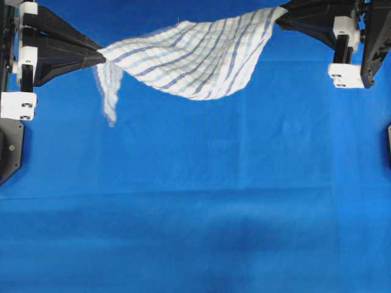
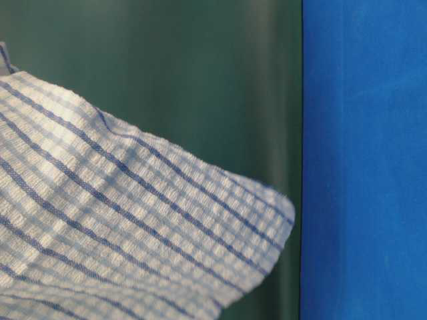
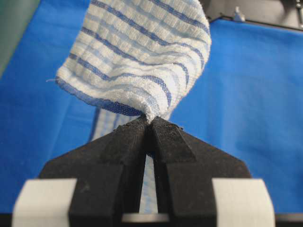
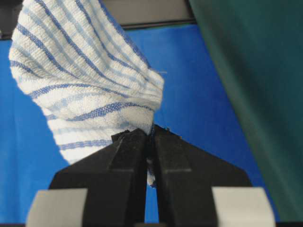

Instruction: Lift the towel with both arms.

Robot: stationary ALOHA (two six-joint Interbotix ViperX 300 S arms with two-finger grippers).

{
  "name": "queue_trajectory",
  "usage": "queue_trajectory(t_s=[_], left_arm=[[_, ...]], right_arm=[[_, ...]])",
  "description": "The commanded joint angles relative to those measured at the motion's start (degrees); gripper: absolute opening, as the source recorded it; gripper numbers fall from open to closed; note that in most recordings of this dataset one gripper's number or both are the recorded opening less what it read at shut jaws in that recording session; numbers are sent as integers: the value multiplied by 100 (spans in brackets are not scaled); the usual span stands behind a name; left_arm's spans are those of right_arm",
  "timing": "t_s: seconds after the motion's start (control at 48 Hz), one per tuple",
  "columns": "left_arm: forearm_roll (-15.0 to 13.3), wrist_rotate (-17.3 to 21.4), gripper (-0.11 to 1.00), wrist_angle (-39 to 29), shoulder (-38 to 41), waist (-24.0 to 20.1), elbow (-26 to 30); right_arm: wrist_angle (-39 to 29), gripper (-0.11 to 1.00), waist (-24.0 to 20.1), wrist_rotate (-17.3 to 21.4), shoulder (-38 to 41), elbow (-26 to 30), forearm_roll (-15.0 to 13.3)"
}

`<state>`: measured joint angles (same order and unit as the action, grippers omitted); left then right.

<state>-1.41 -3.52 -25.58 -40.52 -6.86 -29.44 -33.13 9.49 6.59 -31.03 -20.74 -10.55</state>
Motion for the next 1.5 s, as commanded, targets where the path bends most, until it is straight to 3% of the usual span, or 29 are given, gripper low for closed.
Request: queue_trajectory(t_s=[0.0,0.313,0.354,0.542,0.605,0.667,1.001,1.251,1.48], left_arm=[[9,0,1,35,0,-18,158],[26,-18,5,44,44,-79,114],[26,-26,12,44,44,-79,105],[26,-70,67,62,-35,-79,26],[26,-70,84,62,-70,-79,9],[26,-70,92,62,-88,-79,-9],[18,-79,93,272,70,62,-589],[18,-88,93,1011,536,237,-1582],[18,-79,93,1846,1195,492,-2241]], right_arm=[[0,3,9,-18,-35,158,-18],[0,4,79,9,-35,149,-44],[0,8,88,18,-35,141,-44],[-9,62,97,26,-35,132,-79],[-9,69,97,26,-35,123,-88],[-18,65,97,35,-26,114,-88],[62,64,-62,123,105,-527,0],[642,64,-325,404,580,-1354,35],[1397,64,-563,439,984,-1907,35]])
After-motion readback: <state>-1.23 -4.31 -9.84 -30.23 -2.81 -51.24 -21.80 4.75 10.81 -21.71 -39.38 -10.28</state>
